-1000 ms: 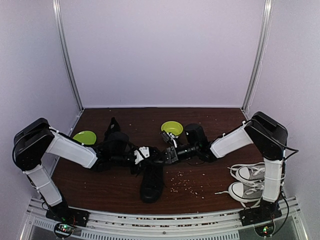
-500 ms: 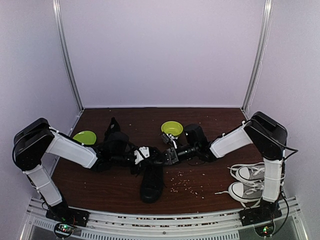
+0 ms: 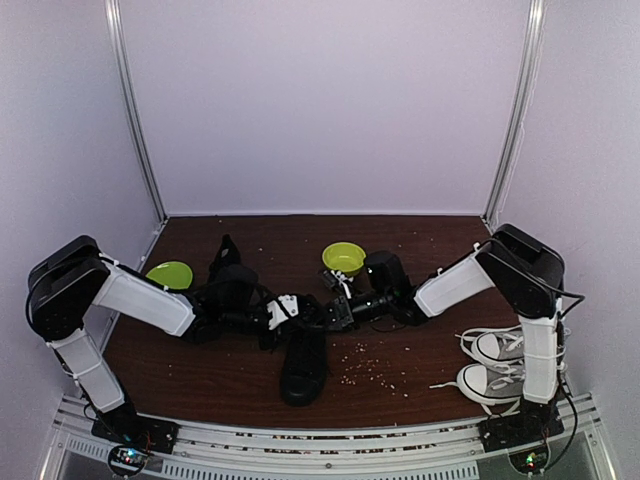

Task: Tie the shoes
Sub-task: Cross the half-tied shoelace with the shoelace loop.

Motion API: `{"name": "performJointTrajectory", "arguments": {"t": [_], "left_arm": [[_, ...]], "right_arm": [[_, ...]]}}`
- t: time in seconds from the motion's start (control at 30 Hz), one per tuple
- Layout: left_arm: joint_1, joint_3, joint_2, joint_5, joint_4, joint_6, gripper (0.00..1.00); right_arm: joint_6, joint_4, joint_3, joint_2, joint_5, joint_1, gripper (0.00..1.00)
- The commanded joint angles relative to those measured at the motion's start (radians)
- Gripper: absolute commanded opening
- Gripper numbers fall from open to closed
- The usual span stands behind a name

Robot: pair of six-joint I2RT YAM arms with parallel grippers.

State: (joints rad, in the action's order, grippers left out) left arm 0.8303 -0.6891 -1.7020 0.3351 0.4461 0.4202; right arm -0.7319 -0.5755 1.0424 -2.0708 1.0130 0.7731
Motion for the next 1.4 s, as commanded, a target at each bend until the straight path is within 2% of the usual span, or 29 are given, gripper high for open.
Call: {"name": "performJointTrajectory", "arguments": {"t": [0.0,0.13,0.23,0.37,0.5,1.0,1.2,1.3,1.37], "left_arm": [[0.007,-0.011,-0.011,0.016,0.056,-0.007,0.0],[0.007,-0.004,0.001,0.004,0.059,-0.007,0.0],[0.008,-0.006,0.013,-0.007,0.036,0.014,0.08],[0.008,0.0,0.041,-0.043,0.014,0.049,0.1],[0.007,-0.001,0.061,-0.053,-0.018,0.084,0.19],[0.007,-0.034,0.111,-0.025,-0.128,0.149,0.32],[0.008,-0.074,0.094,-0.022,-0.142,0.16,0.32],[0.009,-0.099,0.078,0.002,-0.141,0.157,0.28],[0.009,-0.106,0.07,0.009,-0.141,0.155,0.21]], "right_arm": [[0.021,-0.05,0.04,0.004,0.051,0.031,0.0],[0.057,-0.009,0.019,0.038,0.033,0.015,0.0],[0.08,0.02,0.013,0.058,0.029,0.005,0.0],[0.127,0.081,0.009,0.078,0.018,0.002,0.0],[0.154,0.119,0.001,0.102,0.005,-0.009,0.0],[0.199,0.178,-0.002,0.126,-0.027,-0.024,0.0],[0.196,0.172,-0.001,0.126,-0.016,-0.024,0.0],[0.194,0.171,0.001,0.127,-0.019,-0.024,0.0],[0.193,0.172,0.001,0.127,-0.021,-0.024,0.0]]}}
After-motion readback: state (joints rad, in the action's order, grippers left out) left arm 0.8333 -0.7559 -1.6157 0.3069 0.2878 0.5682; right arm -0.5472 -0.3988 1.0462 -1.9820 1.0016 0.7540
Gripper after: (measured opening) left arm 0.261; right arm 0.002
